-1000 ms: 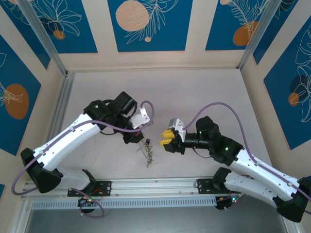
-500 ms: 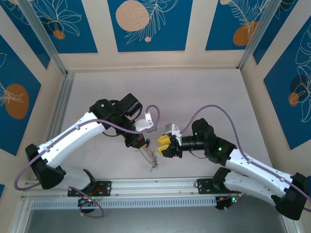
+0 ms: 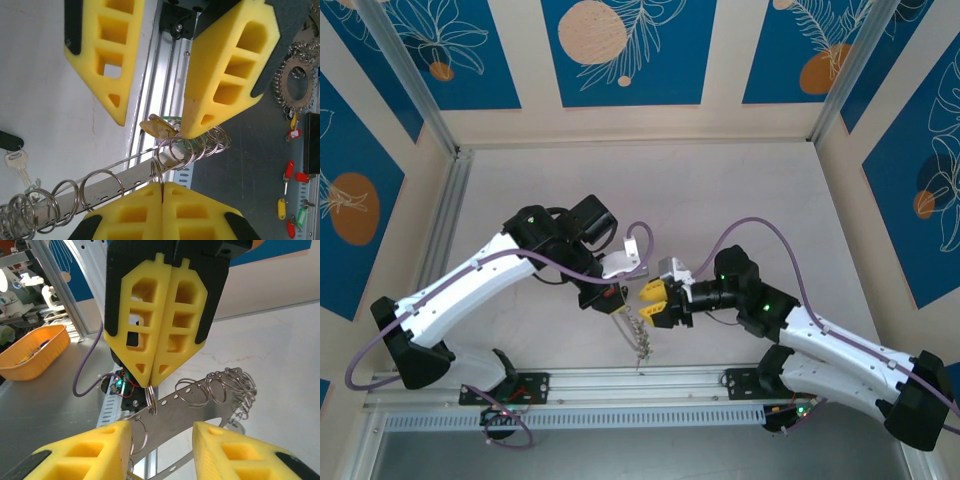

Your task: Put the keys on the keyring

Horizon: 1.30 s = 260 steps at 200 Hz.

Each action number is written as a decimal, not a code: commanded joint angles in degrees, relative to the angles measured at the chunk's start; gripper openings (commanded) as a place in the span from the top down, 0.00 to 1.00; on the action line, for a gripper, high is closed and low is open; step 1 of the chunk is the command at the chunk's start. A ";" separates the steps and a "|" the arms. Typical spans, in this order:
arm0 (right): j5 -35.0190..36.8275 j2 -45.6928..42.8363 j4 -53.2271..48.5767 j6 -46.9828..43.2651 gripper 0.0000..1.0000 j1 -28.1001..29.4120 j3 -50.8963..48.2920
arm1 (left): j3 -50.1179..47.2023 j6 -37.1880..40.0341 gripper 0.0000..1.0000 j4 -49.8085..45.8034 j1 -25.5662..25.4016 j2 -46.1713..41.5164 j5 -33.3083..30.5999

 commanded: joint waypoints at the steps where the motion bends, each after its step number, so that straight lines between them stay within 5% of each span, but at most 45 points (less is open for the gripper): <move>1: -3.00 0.82 3.23 0.93 0.64 -0.28 -0.98 | 2.40 1.59 1.00 -1.37 -1.22 0.26 2.40; 132: -7.69 4.89 7.77 3.40 0.71 0.16 -0.67 | 2.68 0.74 1.00 2.23 -1.87 0.68 2.38; 187: -6.62 4.86 7.05 2.56 1.00 0.40 -0.43 | 1.98 0.09 1.00 4.34 -1.87 -0.06 2.98; 228: -5.37 1.57 9.43 2.96 1.00 -0.52 -2.19 | -0.77 -1.15 1.00 8.66 -1.05 -3.37 5.44; 260: -5.01 -3.01 13.29 6.11 1.00 -0.63 -2.64 | -10.48 -2.66 0.67 21.36 -0.72 -12.51 9.52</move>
